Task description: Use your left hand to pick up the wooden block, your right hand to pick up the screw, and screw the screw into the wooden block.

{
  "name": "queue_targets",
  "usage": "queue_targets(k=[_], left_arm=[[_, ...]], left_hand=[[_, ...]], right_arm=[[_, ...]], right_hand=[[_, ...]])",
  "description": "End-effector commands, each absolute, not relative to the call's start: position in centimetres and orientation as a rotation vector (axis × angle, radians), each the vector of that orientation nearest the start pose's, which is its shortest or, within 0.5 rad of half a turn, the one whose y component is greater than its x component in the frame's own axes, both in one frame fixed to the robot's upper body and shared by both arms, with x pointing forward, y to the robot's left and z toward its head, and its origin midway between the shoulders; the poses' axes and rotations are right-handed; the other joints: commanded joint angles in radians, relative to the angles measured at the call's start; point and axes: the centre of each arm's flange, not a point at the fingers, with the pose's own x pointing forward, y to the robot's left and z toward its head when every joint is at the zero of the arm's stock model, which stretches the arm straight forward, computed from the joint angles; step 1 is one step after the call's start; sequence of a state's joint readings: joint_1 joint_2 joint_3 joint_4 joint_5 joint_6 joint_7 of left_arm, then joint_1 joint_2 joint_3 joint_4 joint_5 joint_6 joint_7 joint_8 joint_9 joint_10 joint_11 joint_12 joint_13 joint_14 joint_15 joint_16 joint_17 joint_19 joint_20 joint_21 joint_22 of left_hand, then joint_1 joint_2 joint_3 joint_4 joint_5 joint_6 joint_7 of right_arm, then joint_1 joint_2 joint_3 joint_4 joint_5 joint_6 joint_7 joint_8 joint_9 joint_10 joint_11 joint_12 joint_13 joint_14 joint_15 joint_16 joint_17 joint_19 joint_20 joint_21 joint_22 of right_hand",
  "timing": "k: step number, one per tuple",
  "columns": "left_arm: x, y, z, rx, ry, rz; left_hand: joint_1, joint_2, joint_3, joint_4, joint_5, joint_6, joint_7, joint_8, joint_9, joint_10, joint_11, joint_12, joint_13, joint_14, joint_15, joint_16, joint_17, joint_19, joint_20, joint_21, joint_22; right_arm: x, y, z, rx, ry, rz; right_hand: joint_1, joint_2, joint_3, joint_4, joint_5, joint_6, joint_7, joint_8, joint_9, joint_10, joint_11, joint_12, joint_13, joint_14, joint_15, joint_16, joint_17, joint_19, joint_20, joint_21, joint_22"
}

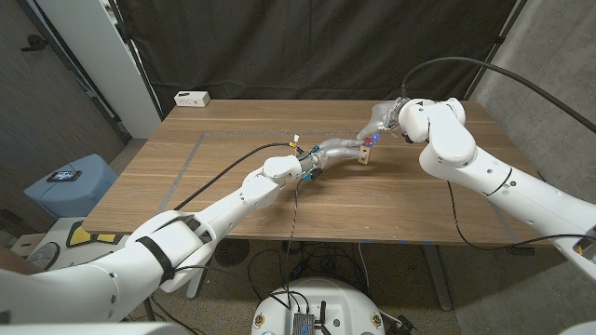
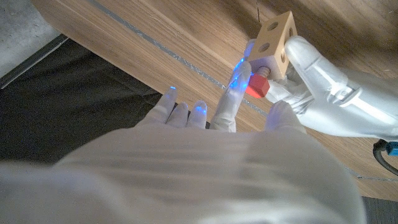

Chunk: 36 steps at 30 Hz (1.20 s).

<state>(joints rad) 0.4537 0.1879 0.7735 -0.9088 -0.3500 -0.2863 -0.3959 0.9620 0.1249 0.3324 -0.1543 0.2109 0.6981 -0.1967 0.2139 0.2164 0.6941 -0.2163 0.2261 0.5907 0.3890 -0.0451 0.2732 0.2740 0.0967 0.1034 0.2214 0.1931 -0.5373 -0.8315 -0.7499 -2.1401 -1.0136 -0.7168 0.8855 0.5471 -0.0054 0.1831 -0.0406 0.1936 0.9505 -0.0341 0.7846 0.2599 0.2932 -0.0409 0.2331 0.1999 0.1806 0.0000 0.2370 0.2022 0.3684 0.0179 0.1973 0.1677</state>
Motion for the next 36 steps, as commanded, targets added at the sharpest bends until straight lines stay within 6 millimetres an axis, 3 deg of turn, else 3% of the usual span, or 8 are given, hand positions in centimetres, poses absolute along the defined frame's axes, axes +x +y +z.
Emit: queue_targets(k=[1,6,11,12,22,32,36], left_arm=[[67.89,2.46,-1.68,0.429,-0.502,-0.839],[67.92,2.39,-1.57,0.431,-0.504,-0.841],[67.94,2.39,-1.56,0.432,-0.505,-0.841],[67.94,2.39,-1.57,0.431,-0.505,-0.840],[67.79,2.46,-1.61,0.433,-0.507,-0.837],[67.57,2.53,-1.64,0.435,-0.510,-0.834],[67.50,2.53,-1.64,0.436,-0.512,-0.835]], left_hand=[[0.003,0.008,0.008,-0.001,0.007,0.006,-0.001,0.005,0.004,0.000,0.000,0.004,0.002,0.006,-0.082,-0.005,0.001,-0.004,0.008,0.005,0.001],[0.004,0.007,0.008,-0.002,0.007,0.006,-0.001,0.005,0.004,-0.001,0.000,0.004,0.002,0.007,-0.080,-0.005,0.000,-0.004,0.008,0.005,0.001],[0.003,0.007,0.008,-0.002,0.007,0.007,-0.001,0.006,0.004,-0.001,-0.001,0.004,0.002,0.007,-0.081,-0.005,0.000,-0.004,0.008,0.005,0.001],[0.003,0.008,0.008,-0.001,0.007,0.007,-0.001,0.006,0.004,-0.001,-0.001,0.005,0.002,0.007,-0.082,-0.006,0.000,-0.004,0.008,0.005,0.001],[0.004,0.008,0.009,-0.001,0.007,0.007,-0.001,0.006,0.004,0.000,-0.001,0.005,0.002,0.006,-0.081,-0.006,0.000,-0.004,0.009,0.005,0.001],[0.003,0.007,0.008,-0.001,0.007,0.006,-0.001,0.006,0.004,0.000,-0.001,0.005,0.001,0.007,-0.081,-0.005,0.000,-0.004,0.008,0.005,0.001],[0.004,0.006,0.008,-0.002,0.007,0.006,-0.001,0.006,0.004,-0.001,-0.001,0.005,0.001,0.007,-0.082,-0.005,0.000,-0.004,0.008,0.005,0.001]], right_arm=[[52.53,-18.98,10.67,-1.770,-0.131,-0.058],[52.24,-19.31,10.78,-1.775,-0.115,-0.049],[51.96,-19.49,10.96,-1.781,-0.103,-0.045],[51.94,-19.50,10.97,-1.783,-0.101,-0.046],[51.91,-19.82,11.10,-1.792,-0.080,-0.029],[51.78,-19.89,11.46,-1.781,-0.092,0.007],[51.70,-19.82,11.66,-1.772,-0.105,0.019]], right_hand=[[-0.029,-0.007,-0.011,0.007,-0.008,-0.032,0.002,-0.011,0.005,0.011,0.003,-0.008,0.003,0.009,0.001,0.001,0.003,0.006,0.000,-0.001,0.003],[-0.048,-0.014,-0.021,0.007,-0.007,-0.094,0.008,-0.029,0.010,-0.002,0.025,-0.020,0.003,0.002,0.008,-0.008,0.001,-0.008,0.005,-0.008,0.003],[-0.039,-0.012,-0.019,-0.010,-0.006,-0.178,0.022,-0.047,0.026,-0.040,0.067,-0.037,0.005,-0.014,0.021,-0.022,-0.004,-0.030,0.007,-0.013,0.002],[-0.039,-0.011,-0.018,-0.012,-0.006,-0.182,0.023,-0.046,0.030,-0.041,0.085,-0.037,0.005,-0.015,0.022,-0.023,-0.005,-0.031,0.006,-0.012,0.002],[-0.038,-0.012,-0.019,-0.025,-0.008,-0.264,0.049,-0.062,0.047,-0.075,0.110,-0.044,0.008,-0.032,0.038,-0.033,-0.006,-0.045,0.012,-0.013,0.002],[-0.014,-0.009,-0.009,-0.057,-0.010,-0.433,0.084,-0.103,0.071,-0.143,0.127,-0.048,0.014,-0.068,0.068,-0.044,-0.008,-0.079,0.031,-0.014,0.002],[0.011,-0.001,0.005,-0.074,-0.006,-0.465,0.085,-0.114,0.069,-0.160,0.132,-0.048,0.015,-0.080,0.074,-0.046,-0.009,-0.091,0.039,-0.015,0.002]])
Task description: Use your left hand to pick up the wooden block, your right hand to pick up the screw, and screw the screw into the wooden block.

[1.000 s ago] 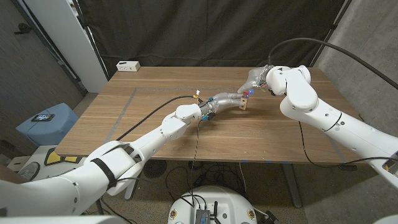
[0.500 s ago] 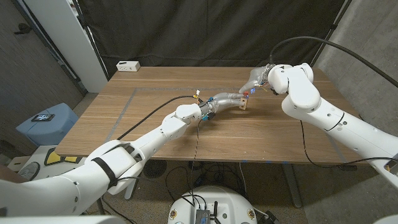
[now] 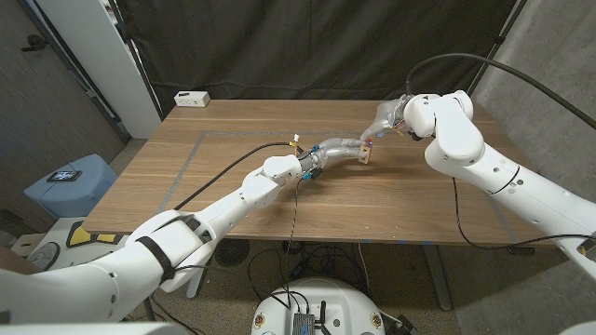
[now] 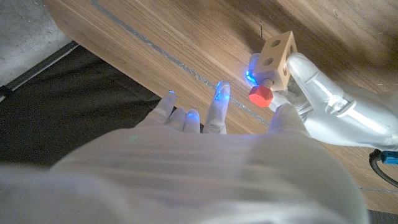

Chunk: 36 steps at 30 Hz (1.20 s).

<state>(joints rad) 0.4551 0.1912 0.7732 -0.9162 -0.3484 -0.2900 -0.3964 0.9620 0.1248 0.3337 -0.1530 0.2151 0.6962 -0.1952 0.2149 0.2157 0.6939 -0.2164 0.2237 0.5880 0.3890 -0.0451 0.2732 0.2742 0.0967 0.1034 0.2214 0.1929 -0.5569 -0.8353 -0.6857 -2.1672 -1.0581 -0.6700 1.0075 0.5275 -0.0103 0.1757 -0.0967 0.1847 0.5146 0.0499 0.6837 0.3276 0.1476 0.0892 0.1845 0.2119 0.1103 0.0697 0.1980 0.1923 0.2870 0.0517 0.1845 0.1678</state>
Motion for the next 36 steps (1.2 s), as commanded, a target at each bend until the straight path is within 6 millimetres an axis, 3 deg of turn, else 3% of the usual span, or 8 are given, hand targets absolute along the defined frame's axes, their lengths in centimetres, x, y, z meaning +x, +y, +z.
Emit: queue_targets(k=[1,9,18,24,36], left_arm=[[67.5,2.5,-1.6,0.436,-0.512,-0.835],[67.4,2.5,-1.8,0.437,-0.511,-0.838],[67.3,2.4,-1.8,0.441,-0.512,-0.840],[67.2,2.3,-1.8,0.441,-0.513,-0.843],[67.2,2.2,-1.7,0.445,-0.515,-0.844]], left_hand=[[0.004,0.007,0.007,-0.002,0.003,0.008,-0.004,0.005,0.005,-0.001,0.000,0.008,0.004,0.007,-0.081,-0.005,0.000,-0.004,0.008,0.005,0.001],[0.005,0.007,0.007,-0.003,0.003,0.008,-0.002,0.005,0.005,-0.001,0.000,0.008,0.004,0.006,-0.082,-0.005,0.000,-0.004,0.008,0.005,0.001],[0.005,0.008,0.007,-0.002,0.003,0.008,-0.002,0.005,0.005,0.000,0.000,0.009,0.004,0.006,-0.081,-0.005,0.000,-0.004,0.009,0.005,0.001],[0.007,0.009,0.008,-0.003,0.004,0.008,-0.002,0.005,0.005,0.000,0.000,0.009,0.004,0.005,-0.081,-0.005,0.000,-0.004,0.009,0.005,0.001],[0.006,0.009,0.009,-0.003,0.004,0.007,-0.003,0.005,0.005,-0.001,-0.001,0.008,0.003,0.005,-0.082,-0.006,-0.001,-0.005,0.009,0.005,0.001]], right_arm=[[51.7,-19.8,11.7,-1.769,-0.106,0.026],[51.7,-20.2,12.0,-1.736,-0.123,0.087],[51.9,-20.6,12.2,-1.699,-0.140,0.145],[52.0,-21.0,12.2,-1.687,-0.145,0.157],[52.3,-21.3,11.9,-1.676,-0.140,0.172]], right_hand=[[0.037,0.005,0.015,-0.022,0.005,-0.041,0.002,-0.018,0.000,-0.018,0.003,0.001,0.004,-0.010,0.005,-0.007,0.000,-0.012,0.006,-0.002,0.002],[0.075,0.003,0.035,-0.050,0.022,-0.111,0.020,-0.055,-0.014,-0.061,0.010,0.000,0.005,-0.036,0.020,-0.011,-0.001,-0.029,0.016,-0.002,0.002],[0.137,0.016,0.074,-0.075,0.051,-0.154,0.014,-0.086,-0.031,-0.114,-0.002,-0.002,0.006,-0.064,0.024,-0.011,0.000,-0.037,0.021,0.000,0.001],[0.184,0.039,0.109,-0.082,0.085,-0.152,0.009,-0.095,-0.041,-0.124,-0.005,0.005,0.006,-0.070,0.024,-0.008,0.000,-0.038,0.021,0.002,0.001],[0.225,0.041,0.136,-0.085,0.122,-0.111,-0.015,-0.091,-0.053,-0.122,-0.009,0.013,0.005,-0.069,0.021,-0.005,-0.001,-0.033,0.017,0.004,0.001]])
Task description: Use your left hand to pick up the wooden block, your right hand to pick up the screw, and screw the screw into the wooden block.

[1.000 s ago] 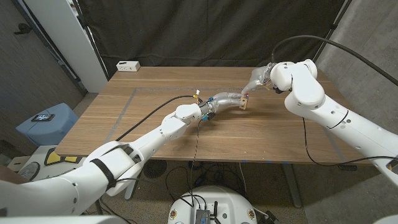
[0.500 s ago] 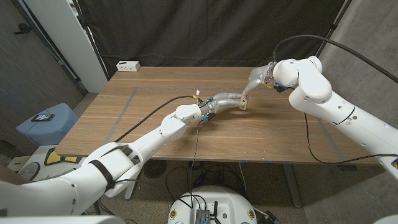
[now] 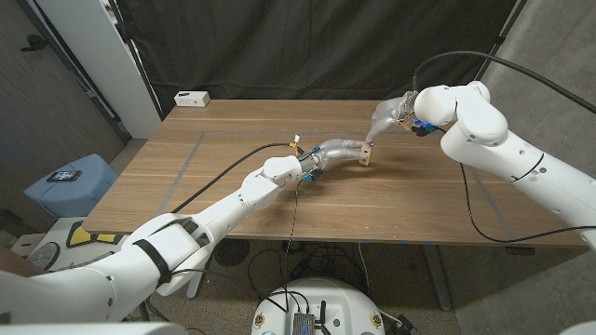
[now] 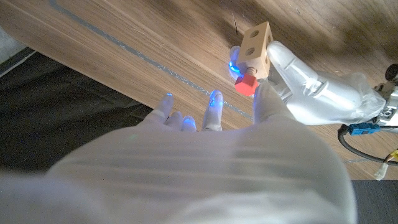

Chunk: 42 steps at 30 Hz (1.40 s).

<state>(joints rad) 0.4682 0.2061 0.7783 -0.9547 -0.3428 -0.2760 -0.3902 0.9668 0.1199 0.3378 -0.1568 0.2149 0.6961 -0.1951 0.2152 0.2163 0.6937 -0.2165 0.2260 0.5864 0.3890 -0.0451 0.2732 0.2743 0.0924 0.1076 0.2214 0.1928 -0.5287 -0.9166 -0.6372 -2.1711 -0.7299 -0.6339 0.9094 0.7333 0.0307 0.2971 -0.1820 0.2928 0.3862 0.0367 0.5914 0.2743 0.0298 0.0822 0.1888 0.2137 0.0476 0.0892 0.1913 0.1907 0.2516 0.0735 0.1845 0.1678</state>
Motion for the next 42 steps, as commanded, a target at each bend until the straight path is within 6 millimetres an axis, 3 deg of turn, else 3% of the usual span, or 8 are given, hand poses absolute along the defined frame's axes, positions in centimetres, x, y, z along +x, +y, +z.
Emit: queue_targets(k=[1,24,42], left_arm=[[67.2,2.2,-1.7,0.445,-0.514,-0.845],[67.6,1.9,-1.5,0.449,-0.513,-0.851],[67.7,1.9,-1.5,0.448,-0.510,-0.852]], left_hand=[[0.002,0.014,0.005,0.001,0.004,0.007,-0.003,0.004,0.004,-0.001,0.000,0.006,0.005,0.005,-0.082,-0.006,-0.001,-0.001,0.005,0.005,0.002],[0.001,0.013,0.005,0.001,0.005,0.008,-0.004,0.005,0.004,-0.001,-0.001,0.007,0.004,0.006,-0.082,-0.005,-0.001,-0.001,0.006,0.005,0.002],[0.002,0.014,0.005,0.002,0.005,0.006,-0.003,0.004,0.004,-0.001,0.000,0.007,0.004,0.005,-0.082,-0.005,0.000,-0.001,0.006,0.005,0.002]], right_arm=[[52.3,-21.3,11.9,-1.675,-0.142,0.173],[53.3,-21.4,11.5,-1.655,-0.139,0.190],[53.5,-21.7,11.4,-1.649,-0.144,0.176]], right_hand=[[0.021,0.000,0.016,0.000,0.016,0.020,-0.002,0.001,-0.001,-0.005,-0.002,0.008,0.003,-0.007,0.001,0.002,0.001,0.003,-0.005,0.004,0.001],[0.074,-0.008,0.051,0.001,0.064,0.082,-0.016,0.011,-0.016,-0.001,-0.009,0.013,0.002,-0.003,-0.003,0.005,0.000,0.009,-0.009,0.005,0.000],[0.098,-0.016,0.073,0.005,0.092,0.144,-0.028,0.035,-0.013,0.016,-0.014,0.019,0.002,0.009,-0.012,0.009,0.001,0.021,-0.014,0.008,0.001]])
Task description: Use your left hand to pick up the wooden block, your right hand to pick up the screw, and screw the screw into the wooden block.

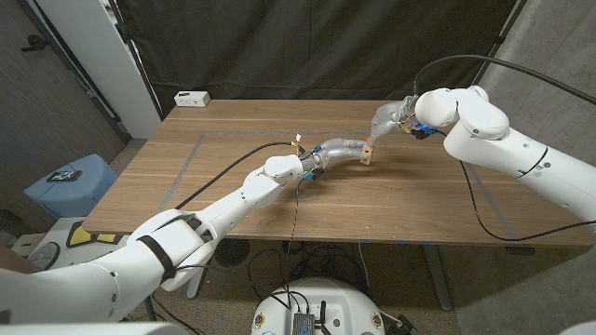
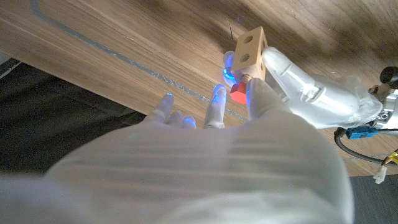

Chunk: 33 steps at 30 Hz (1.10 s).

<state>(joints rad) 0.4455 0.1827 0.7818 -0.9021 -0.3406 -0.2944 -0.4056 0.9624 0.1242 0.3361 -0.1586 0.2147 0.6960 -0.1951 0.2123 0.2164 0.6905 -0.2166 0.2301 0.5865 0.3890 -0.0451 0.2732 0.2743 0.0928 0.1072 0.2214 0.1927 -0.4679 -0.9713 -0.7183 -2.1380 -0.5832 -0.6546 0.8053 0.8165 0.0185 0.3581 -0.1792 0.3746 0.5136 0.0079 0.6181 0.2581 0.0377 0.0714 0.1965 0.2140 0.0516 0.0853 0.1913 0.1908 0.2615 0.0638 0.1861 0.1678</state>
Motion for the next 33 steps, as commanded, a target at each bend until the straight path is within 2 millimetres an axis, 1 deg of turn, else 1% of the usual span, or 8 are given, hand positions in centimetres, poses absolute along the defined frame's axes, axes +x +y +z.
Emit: queue_targets(k=[1,9,15,28,33], left_arm=[[67.73,1.90,-1.50,0.448,-0.510,-0.853],[67.72,1.87,-1.57,0.448,-0.507,-0.855],[67.66,1.88,-1.61,0.448,-0.508,-0.854],[67.55,1.91,-1.75,0.446,-0.506,-0.852],[67.54,1.92,-1.77,0.446,-0.505,-0.853]], left_hand=[[0.007,0.008,0.007,0.003,0.005,0.007,-0.003,0.007,0.004,0.002,0.000,0.003,0.004,0.005,-0.083,-0.005,-0.001,-0.002,0.007,0.005,0.002],[0.006,0.009,0.007,0.004,0.005,0.006,-0.001,0.007,0.004,0.002,0.000,0.003,0.004,0.005,-0.081,-0.005,0.000,-0.001,0.007,0.005,0.002],[0.006,0.009,0.007,0.004,0.005,0.008,-0.002,0.008,0.004,0.002,0.000,0.003,0.004,0.006,-0.080,-0.005,-0.001,-0.002,0.006,0.005,0.002],[0.006,0.010,0.008,0.004,0.006,0.007,-0.002,0.007,0.004,0.003,0.000,0.004,0.003,0.006,-0.080,-0.005,-0.001,-0.002,0.006,0.005,0.002],[0.006,0.010,0.008,0.004,0.006,0.008,-0.001,0.008,0.004,0.002,0.000,0.003,0.003,0.006,-0.081,-0.005,-0.001,-0.002,0.006,0.005,0.002]], right_arm=[[53.55,-21.67,11.42,-1.649,-0.142,0.175],[53.59,-21.74,11.26,-1.644,-0.142,0.170],[53.53,-21.69,11.23,-1.642,-0.143,0.167],[53.43,-21.56,11.20,-1.637,-0.147,0.161],[53.42,-21.51,11.20,-1.632,-0.148,0.157]], right_hand=[[0.016,-0.005,0.012,0.002,0.011,0.019,0.001,0.009,0.004,0.009,-0.003,0.011,0.001,0.005,-0.008,0.009,0.001,0.012,-0.005,0.007,0.001],[0.023,-0.009,0.020,0.004,0.020,0.044,-0.004,0.022,0.009,0.023,-0.008,0.015,0.001,0.011,-0.017,0.011,0.001,0.020,-0.012,0.009,0.001],[0.025,-0.011,0.023,0.006,0.024,0.053,-0.003,0.028,0.012,0.028,-0.007,0.016,0.001,0.015,-0.019,0.012,0.002,0.024,-0.016,0.009,0.001],[0.007,-0.019,0.020,0.018,0.028,0.083,-0.007,0.045,0.019,0.046,-0.009,0.019,0.001,0.027,-0.025,0.016,0.004,0.031,-0.017,0.009,0.001],[-0.004,-0.021,0.017,0.023,0.028,0.095,-0.005,0.053,0.022,0.057,-0.008,0.022,0.001,0.031,-0.026,0.017,0.005,0.036,-0.018,0.010,0.001]])
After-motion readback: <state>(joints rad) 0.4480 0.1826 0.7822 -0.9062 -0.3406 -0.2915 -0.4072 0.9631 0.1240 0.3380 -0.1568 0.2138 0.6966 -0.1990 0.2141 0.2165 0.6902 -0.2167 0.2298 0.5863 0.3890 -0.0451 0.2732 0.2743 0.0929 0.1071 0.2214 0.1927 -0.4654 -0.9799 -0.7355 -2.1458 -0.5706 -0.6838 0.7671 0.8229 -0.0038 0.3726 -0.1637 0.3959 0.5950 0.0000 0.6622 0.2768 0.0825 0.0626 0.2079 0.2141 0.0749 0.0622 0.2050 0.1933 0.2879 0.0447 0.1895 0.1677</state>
